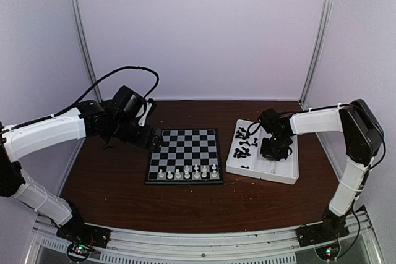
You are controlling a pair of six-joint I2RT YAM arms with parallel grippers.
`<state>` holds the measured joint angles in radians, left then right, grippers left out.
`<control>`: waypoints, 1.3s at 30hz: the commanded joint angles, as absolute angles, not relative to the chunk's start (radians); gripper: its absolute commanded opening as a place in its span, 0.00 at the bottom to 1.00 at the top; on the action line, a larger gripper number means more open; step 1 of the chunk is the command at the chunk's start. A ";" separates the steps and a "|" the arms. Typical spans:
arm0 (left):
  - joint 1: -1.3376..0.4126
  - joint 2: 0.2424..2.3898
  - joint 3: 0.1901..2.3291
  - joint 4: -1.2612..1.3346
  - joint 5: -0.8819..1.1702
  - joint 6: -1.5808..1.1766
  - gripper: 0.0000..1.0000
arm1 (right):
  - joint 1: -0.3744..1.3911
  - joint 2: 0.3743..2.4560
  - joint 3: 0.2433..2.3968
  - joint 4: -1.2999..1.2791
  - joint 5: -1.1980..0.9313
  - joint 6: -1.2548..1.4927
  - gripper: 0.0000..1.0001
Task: Set up the chess pieces on the board
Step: Pick up the chess piece from the storage box.
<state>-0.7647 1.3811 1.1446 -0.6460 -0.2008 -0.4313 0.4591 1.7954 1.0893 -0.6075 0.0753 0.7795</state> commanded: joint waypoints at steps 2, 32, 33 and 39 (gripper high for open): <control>-0.756 1.392 1.176 -0.609 -0.186 -0.428 0.98 | 0.457 1.782 1.100 -0.571 0.073 0.766 0.14; -0.964 1.753 1.243 0.119 -0.099 -0.290 0.93 | 0.457 1.461 1.037 -0.470 -0.203 0.839 0.16; -0.969 1.782 1.255 0.159 -0.095 -0.290 0.94 | 0.457 1.446 1.028 -0.457 -0.216 0.848 0.16; -0.981 1.929 1.313 0.372 -0.008 -0.311 0.89 | 0.457 1.378 0.962 -0.372 -0.300 0.895 0.16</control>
<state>-0.9798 1.8725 1.2709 0.1188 -0.0402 -0.3256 0.4591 1.4197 1.0103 -0.4511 -0.2203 0.8444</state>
